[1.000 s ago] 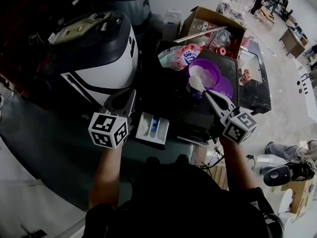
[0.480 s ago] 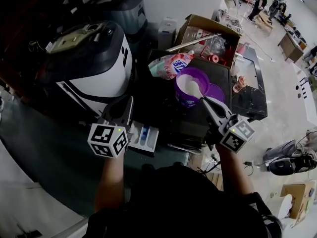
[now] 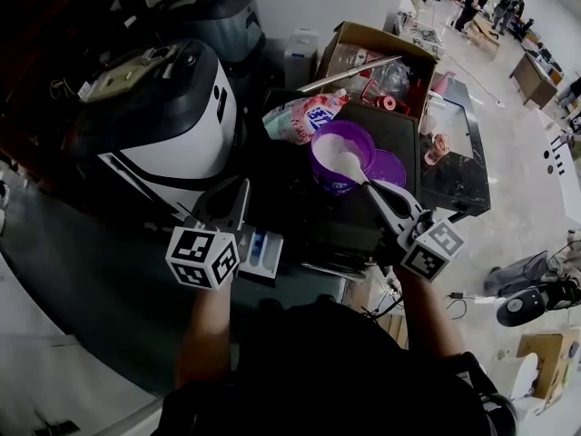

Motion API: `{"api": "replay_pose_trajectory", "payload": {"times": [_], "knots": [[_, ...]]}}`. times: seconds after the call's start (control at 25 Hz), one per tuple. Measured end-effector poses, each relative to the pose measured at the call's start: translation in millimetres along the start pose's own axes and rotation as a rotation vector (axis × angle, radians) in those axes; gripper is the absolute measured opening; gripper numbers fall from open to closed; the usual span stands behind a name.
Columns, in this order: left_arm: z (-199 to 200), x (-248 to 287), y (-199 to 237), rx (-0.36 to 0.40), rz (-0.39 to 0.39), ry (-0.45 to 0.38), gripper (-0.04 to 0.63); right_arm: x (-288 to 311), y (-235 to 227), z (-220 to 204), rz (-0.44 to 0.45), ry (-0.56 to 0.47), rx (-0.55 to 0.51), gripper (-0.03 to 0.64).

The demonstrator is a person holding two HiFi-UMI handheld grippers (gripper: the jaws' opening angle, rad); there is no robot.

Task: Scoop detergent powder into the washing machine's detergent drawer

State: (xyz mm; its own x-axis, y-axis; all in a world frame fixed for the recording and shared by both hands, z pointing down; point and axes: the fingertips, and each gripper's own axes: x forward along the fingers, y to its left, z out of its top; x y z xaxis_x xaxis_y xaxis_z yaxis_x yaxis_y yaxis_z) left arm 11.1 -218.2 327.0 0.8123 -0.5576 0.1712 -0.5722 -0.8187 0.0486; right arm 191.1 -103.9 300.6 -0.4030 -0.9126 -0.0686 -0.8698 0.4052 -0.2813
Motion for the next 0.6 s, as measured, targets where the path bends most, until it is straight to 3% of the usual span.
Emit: {"api": "replay_pose_trajectory", "payload": {"times": [0.6], "knots": [[-6.0, -7.7, 4.2, -0.017, 0.018, 0.012, 0.009, 1.9, 3.5, 2.8, 0.015, -0.007, 0.003, 0.02]]}}
